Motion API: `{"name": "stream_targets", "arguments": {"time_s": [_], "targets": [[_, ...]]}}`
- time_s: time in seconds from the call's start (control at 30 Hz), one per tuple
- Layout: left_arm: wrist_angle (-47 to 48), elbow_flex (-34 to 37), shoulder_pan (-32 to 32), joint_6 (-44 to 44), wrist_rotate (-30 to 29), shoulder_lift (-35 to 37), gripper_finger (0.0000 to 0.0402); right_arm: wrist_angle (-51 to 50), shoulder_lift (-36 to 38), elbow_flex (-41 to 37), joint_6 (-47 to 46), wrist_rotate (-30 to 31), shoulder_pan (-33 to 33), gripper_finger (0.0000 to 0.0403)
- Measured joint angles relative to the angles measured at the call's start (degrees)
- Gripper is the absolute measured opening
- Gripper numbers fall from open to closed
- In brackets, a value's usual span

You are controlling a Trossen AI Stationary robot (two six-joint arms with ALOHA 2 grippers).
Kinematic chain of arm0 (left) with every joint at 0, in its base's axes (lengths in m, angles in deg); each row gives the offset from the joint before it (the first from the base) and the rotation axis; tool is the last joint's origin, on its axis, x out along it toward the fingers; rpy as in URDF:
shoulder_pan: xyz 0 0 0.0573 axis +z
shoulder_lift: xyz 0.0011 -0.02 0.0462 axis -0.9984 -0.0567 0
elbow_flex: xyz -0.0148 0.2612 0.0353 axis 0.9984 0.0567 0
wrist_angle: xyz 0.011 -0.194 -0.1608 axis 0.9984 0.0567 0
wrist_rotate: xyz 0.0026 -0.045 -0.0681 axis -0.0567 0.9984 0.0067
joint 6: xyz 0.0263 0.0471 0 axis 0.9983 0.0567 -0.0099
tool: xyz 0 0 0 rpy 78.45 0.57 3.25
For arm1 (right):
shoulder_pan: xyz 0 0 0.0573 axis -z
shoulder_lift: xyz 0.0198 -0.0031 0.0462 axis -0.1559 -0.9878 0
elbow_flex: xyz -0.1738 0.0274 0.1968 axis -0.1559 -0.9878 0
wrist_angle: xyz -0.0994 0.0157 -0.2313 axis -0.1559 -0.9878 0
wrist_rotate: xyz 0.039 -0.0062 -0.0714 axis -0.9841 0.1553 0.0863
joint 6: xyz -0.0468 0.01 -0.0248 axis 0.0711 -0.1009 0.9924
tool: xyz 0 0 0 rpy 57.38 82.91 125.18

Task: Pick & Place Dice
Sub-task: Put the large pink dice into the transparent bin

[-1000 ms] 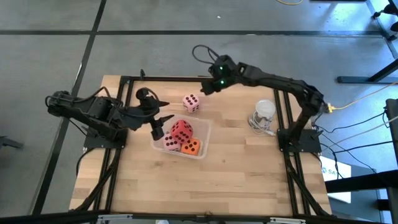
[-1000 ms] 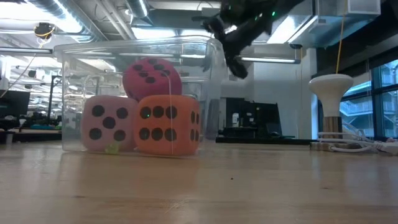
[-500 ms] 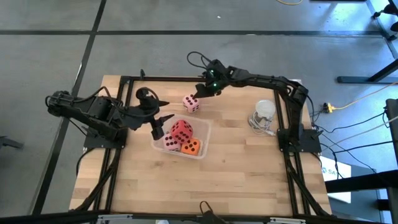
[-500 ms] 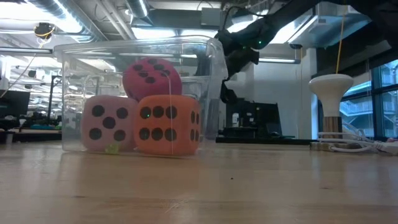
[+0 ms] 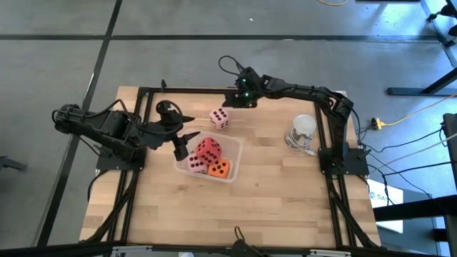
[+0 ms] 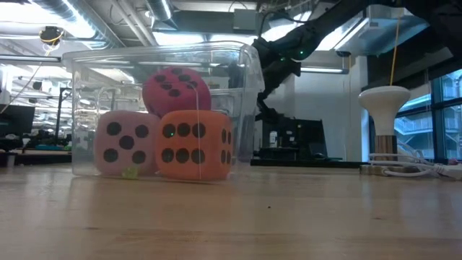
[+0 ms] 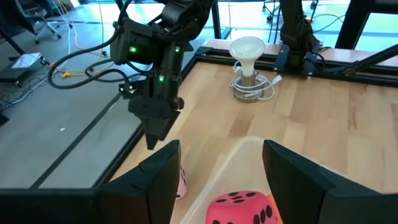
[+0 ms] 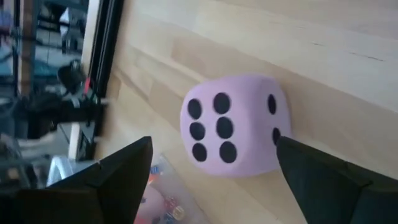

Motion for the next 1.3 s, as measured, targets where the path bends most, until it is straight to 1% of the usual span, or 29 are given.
{"name": "stream_targets", "arguments": {"time_s": [0.07, 0.17, 0.3, 0.37, 0.57, 0.67, 1.03, 1.17, 1.3], "targets": [[0.0, 0.0, 0.0, -0.3, 0.0, 0.0, 0.0214, -0.2, 0.0, 0.0, -1.9, 0.7, 0.0, 0.0341], [-0.1, 0.0, 0.0, -0.3, 0.0, 0.0, 0.0214, -0.4, 0.0, 0.0, -2.4, 2.4, 0.0, 0.0335], [-0.4, 0.0, 0.0, -0.5, 0.0, 0.0, 0.0214, -1.0, -0.7, 0.0, -4.7, 3.0, -0.1, 0.0323], [-0.4, 0.0, 0.0, -0.5, 0.0, 0.0, 0.0214, -1.2, -1.6, 0.0, -7.1, 2.2, -0.2, 0.0318], [-2.1, 0.0, 0.0, -0.5, 0.0, 0.0, 0.0214, 3.7, -4.4, 0.0, -14.7, -2.5, -0.2, 0.0301], [-3.1, 0.0, 0.0, -0.4, 0.0, 0.0, 0.0214, 5.3, -5.7, 0.1, -17.3, -3.3, -0.5, 0.0291], [-3.3, 0.0, 0.0, -0.4, 0.1, 0.0, 0.0214, -2.1, -12.9, 8.7, -15.8, -3.6, -2.7, 0.026], [-3.3, 0.0, 0.0, -0.4, 0.7, 0.0, 0.0214, -2.1, -14.5, 9.9, -15.8, -5.9, -3.8, 0.0252], [-3.3, 0.0, 0.0, -0.6, 1.5, 0.0, 0.0214, -2.5, -14.8, 10.0, -15.6, -5.6, -4.3, 0.0238]]}}
